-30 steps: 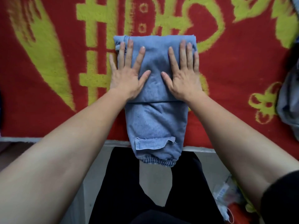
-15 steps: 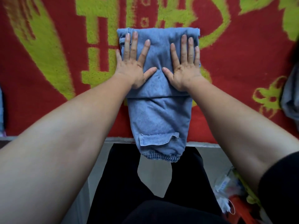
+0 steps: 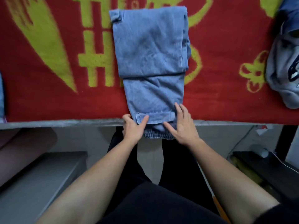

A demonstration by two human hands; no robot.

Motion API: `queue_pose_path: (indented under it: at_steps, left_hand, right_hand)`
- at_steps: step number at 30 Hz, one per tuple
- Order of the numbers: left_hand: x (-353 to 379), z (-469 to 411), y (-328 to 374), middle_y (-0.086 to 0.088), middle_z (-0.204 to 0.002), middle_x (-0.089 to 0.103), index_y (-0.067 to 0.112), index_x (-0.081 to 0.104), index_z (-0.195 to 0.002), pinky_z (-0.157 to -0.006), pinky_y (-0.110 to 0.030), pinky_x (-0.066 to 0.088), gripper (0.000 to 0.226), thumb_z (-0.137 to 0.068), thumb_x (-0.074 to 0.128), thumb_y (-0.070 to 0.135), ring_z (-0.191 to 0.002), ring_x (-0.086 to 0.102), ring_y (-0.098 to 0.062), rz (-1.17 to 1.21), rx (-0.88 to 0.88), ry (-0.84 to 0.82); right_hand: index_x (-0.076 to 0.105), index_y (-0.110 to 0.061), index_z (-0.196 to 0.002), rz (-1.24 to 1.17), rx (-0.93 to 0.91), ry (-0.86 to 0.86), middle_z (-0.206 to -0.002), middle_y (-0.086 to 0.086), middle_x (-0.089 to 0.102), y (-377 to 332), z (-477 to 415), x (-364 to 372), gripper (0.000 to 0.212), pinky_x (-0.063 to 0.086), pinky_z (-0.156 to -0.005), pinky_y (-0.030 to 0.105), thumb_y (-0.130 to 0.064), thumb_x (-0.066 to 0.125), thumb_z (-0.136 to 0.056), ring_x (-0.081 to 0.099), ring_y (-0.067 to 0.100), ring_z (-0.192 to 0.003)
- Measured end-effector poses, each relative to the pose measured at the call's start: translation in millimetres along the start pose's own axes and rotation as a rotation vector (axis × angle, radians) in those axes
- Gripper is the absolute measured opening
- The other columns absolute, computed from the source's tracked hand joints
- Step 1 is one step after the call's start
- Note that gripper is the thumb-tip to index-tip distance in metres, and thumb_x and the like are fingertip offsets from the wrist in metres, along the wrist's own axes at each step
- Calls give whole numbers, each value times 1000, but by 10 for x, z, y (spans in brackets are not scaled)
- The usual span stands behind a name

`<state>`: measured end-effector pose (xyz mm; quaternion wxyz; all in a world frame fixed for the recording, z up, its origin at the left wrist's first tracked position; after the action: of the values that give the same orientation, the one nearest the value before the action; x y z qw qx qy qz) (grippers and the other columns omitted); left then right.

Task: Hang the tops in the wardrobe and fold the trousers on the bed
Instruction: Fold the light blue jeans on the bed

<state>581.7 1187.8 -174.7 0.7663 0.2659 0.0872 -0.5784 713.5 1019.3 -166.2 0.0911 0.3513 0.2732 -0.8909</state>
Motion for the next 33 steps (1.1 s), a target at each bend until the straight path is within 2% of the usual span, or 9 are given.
queue_pose_path:
  at_steps: [4,7,12,17,20,25,27,29,33]
  left_hand:
    - [234,110,-177,2,-119,53,18,32,-114,-94,-28,44,86,-59,91,49,-111,56,-17,144,-43,-98]
    - [267,74,-176,-4,-121,56,14,35,-116,-96,-35,47,91,-53,92,46,-113,56,-23,74,-8,6]
    - [249,-107,35,-10,-136,50,10,40,-129,-98,-35,39,98,-66,61,82,-124,50,-29,311,-209,90]
    - [256,-240,173,-17,-144,46,4,37,-139,-106,-39,36,106,-70,62,80,-131,46,-35,230,-336,186]
    - [280,-223,167,-17,-147,42,4,33,-141,-108,-40,34,113,-65,66,81,-133,43,-35,283,-387,207]
    - [290,-92,-26,-11,-146,47,2,30,-147,-109,-33,38,128,-54,77,77,-130,50,-27,488,-407,99]
    - [175,-87,-56,-9,-142,53,4,44,-142,-103,-30,40,118,-54,78,76,-126,53,-25,456,-390,-4]
    - [67,-86,-39,-9,-143,52,9,49,-141,-110,-38,37,105,-62,75,73,-130,50,-28,409,-401,-205]
    - [-256,20,287,-10,-115,66,16,60,-120,-96,-46,51,44,-87,60,45,-101,65,-26,425,-453,-524]
  right_hand:
    - [7,-22,-156,-303,265,-53,-150,-1,17,94,67,116,119,38,-111,40,-57,81,-69,33,18,-138]
    - [2,-30,-156,-261,229,-112,-142,6,23,140,-60,53,129,38,-111,41,-55,86,-61,40,27,-133]
    - [6,-26,-157,-126,77,-156,-135,9,29,269,-117,-51,115,40,-109,43,-66,73,-73,43,32,-127]
    - [22,-27,-148,-313,275,-61,-141,5,33,300,-131,19,97,38,-105,38,-73,66,-74,47,21,-124]
    - [31,-23,-130,-361,352,-62,-127,0,41,300,-150,75,85,38,-95,30,-66,75,-71,47,15,-111]
    - [39,-21,-123,-752,701,-186,-118,2,58,371,-119,139,81,55,-87,37,-51,87,-66,63,17,-101]
    - [56,-15,-122,-810,716,-256,-106,3,67,402,-100,114,68,54,-76,35,-49,84,-70,64,19,-89]
    - [70,-13,-110,-929,725,-387,-95,5,70,346,-57,60,46,49,-74,34,-46,74,-79,63,22,-84]
    - [63,-21,-74,-1040,670,-552,-74,3,59,111,-81,-256,23,44,-60,29,-35,50,-88,54,22,-71]
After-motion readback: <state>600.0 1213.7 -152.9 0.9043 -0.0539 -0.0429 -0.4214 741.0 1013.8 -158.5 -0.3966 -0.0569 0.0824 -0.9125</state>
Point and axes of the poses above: each hand's wrist, its own z-axis away from the middle knuckle, its own x-axis out of the palm, y = z × x, the point moved 2 cm from there along -z, towards the middle knuckle
